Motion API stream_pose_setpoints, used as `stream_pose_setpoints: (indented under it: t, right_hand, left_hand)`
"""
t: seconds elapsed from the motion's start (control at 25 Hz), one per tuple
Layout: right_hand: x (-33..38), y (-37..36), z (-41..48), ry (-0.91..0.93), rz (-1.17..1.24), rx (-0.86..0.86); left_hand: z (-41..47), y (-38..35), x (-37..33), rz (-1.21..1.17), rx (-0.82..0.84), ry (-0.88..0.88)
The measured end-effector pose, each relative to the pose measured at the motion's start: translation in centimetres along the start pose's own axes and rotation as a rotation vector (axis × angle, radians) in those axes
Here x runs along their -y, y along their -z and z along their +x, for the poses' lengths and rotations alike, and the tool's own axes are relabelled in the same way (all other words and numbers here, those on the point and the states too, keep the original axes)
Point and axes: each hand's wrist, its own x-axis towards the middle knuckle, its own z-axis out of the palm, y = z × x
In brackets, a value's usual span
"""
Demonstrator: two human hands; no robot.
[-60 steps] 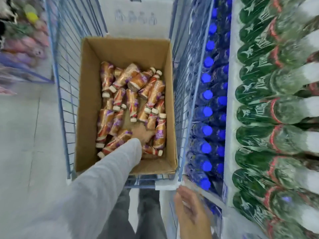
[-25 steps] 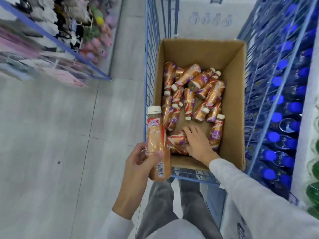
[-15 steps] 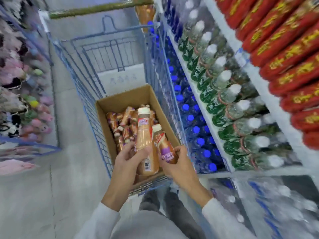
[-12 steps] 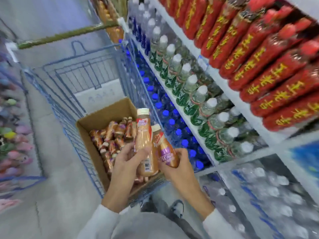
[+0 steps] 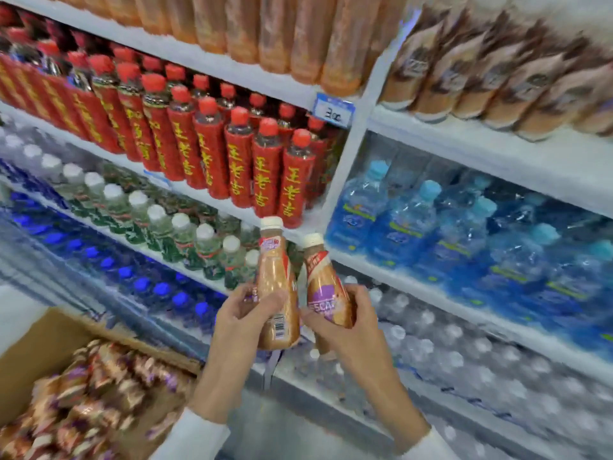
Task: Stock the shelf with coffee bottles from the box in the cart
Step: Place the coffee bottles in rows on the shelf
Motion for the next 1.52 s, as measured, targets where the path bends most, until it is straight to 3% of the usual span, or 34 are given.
stream_pose_setpoints:
  t: [0.16,0.6,0.8,1.08,1.24,1.52]
  right_hand:
    - [-0.5,10.7,-1.4,0.059,0.083,-0.146]
    - [-0.8,33.6,-2.4,0.099,0.129,-0.403]
    - [3.1,39.1,0.0,0.208,0.172,-0.515]
    - [10.3,44.9,6.3,0.391,0.118,-0.760]
    - [11.0,47.1,10.4,0.417,0.060,-0.754]
    - [8.1,49.7,13.1,0.449,0.019,-0.666]
  left_hand:
    - [-1.9,-10.6,0.8,0.056,0.180,-0.018]
    - [-6.6,-33.2,3.7,0.143,0.376,-0.045]
    - [-4.3,-41.3,0.4,0.171,0.546,-0.144]
    - [1.7,-51.2,-4.9,0.171,0.691,-0.418]
    - [5.0,-54.7,-5.7,0.249,0.696,-0.540]
    - [6.6,-56.0,-3.3,0.427,0.627,-0.597]
